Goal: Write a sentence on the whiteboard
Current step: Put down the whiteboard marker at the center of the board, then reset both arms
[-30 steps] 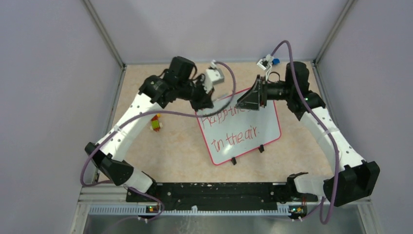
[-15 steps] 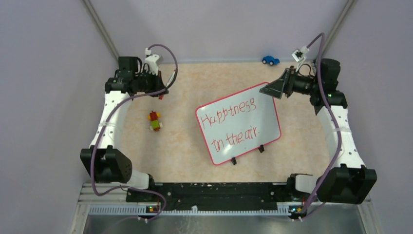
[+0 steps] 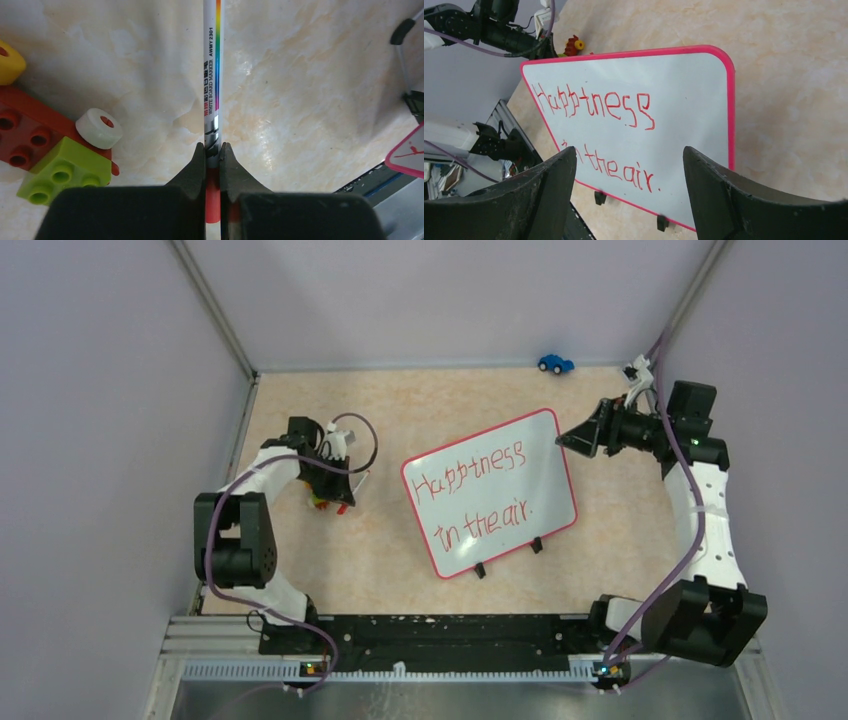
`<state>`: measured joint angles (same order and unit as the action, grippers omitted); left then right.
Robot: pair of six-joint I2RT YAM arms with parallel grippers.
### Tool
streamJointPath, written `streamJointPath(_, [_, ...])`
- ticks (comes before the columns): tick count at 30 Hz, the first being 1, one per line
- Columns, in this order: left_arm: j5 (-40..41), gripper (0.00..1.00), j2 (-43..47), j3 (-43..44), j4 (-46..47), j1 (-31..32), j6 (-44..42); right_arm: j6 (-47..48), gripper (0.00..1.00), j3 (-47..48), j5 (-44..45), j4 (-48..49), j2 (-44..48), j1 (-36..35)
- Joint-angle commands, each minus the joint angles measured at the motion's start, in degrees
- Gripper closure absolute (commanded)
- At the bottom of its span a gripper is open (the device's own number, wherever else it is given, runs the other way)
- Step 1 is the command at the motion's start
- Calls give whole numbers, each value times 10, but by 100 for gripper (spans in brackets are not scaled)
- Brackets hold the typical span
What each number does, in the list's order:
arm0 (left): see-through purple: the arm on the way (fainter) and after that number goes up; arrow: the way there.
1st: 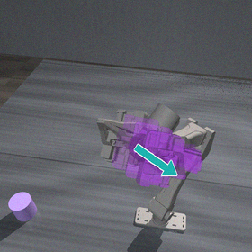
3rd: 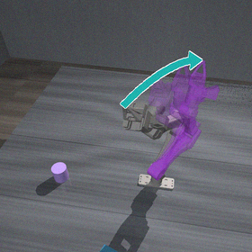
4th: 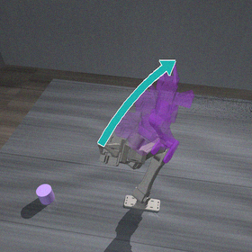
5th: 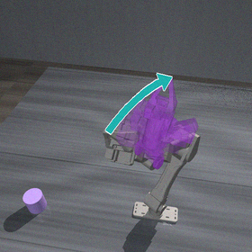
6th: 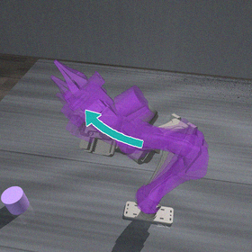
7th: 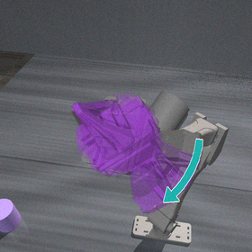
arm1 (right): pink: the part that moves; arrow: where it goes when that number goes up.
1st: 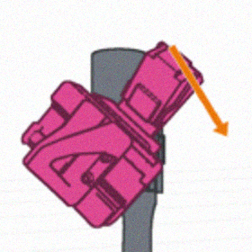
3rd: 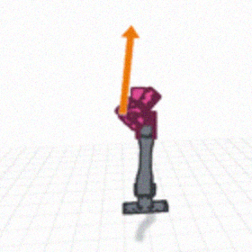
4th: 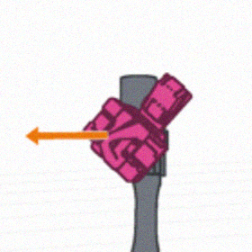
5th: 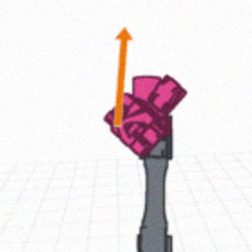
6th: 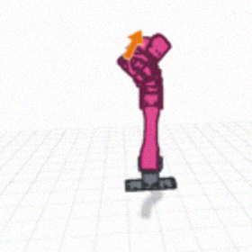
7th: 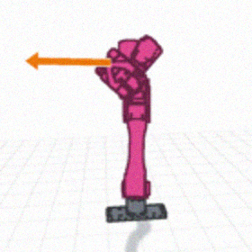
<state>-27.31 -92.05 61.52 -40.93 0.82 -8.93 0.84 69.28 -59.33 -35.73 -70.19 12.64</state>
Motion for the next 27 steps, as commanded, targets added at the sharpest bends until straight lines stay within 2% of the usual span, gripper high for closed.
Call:
streamJointPath(1, [25,100,-16,-16,60,10,6,40,25,-9,15,-12,27,5])
streamJointPath(5, [38,98,-35,-25,64,19,8,52,25,-9,16,-25,24,5])
streamJointPath(10, [48,85,-52,-25,60,25,10,59,24,-3,16,-36,23,5])
streamJointPath(13, [45,74,-51,-22,52,25,9,67,24,1,19,-48,23,5])
streamJointPath(19, [48,67,-51,-17,29,26,-1,73,24,2,25,-59,26,5])
streamJointPath(24, [30,56,-32,2,6,25,-11,78,23,10,24,-72,22,5])
streamJointPath(27, [11,43,-15,36,-24,25,-18,77,23,18,22,-78,20,5])
